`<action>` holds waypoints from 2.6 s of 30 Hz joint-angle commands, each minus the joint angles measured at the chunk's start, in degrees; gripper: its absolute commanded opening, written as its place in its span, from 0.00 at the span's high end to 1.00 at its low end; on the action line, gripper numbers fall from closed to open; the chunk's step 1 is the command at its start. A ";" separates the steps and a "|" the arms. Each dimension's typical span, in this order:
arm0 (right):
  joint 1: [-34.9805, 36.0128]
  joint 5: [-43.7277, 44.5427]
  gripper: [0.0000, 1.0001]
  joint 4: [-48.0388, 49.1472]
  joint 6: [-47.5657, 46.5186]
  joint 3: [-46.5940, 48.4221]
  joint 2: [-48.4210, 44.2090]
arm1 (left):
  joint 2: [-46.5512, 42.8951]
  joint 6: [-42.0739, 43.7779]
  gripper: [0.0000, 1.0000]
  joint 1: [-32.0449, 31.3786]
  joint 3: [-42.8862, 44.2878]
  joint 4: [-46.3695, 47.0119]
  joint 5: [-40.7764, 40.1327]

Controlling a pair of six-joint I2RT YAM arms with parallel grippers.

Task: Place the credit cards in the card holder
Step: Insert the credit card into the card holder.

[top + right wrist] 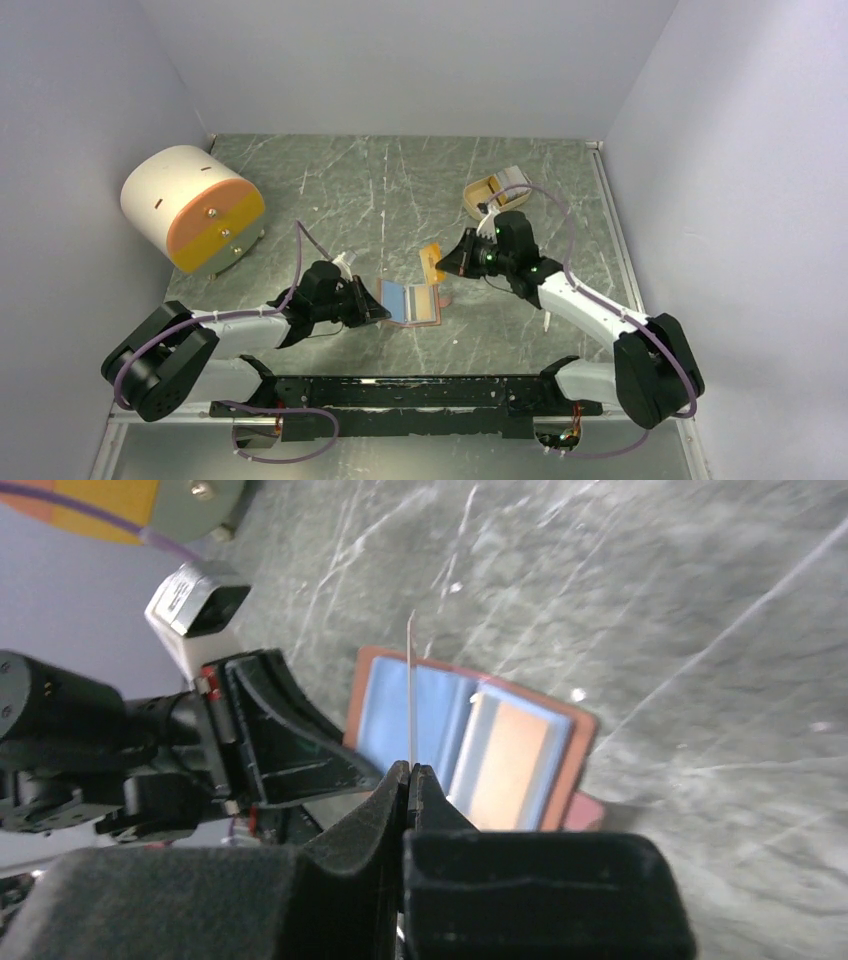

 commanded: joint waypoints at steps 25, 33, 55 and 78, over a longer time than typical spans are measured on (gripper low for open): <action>12.37 3.93 1.00 28.50 14.76 -13.07 10.45 | -3.63 -1.68 0.68 0.53 -1.32 -3.59 -5.59; 12.42 5.60 1.00 31.28 15.35 -14.24 14.42 | -5.50 -0.97 0.76 0.66 -1.24 -7.88 -8.23; 13.20 5.13 1.00 37.32 18.86 -17.06 19.45 | -3.24 -0.98 0.89 1.41 -1.73 -6.50 -7.03; 14.40 6.63 0.74 30.84 18.35 -14.93 20.03 | -1.91 -0.77 0.89 1.85 -1.82 -5.47 -6.33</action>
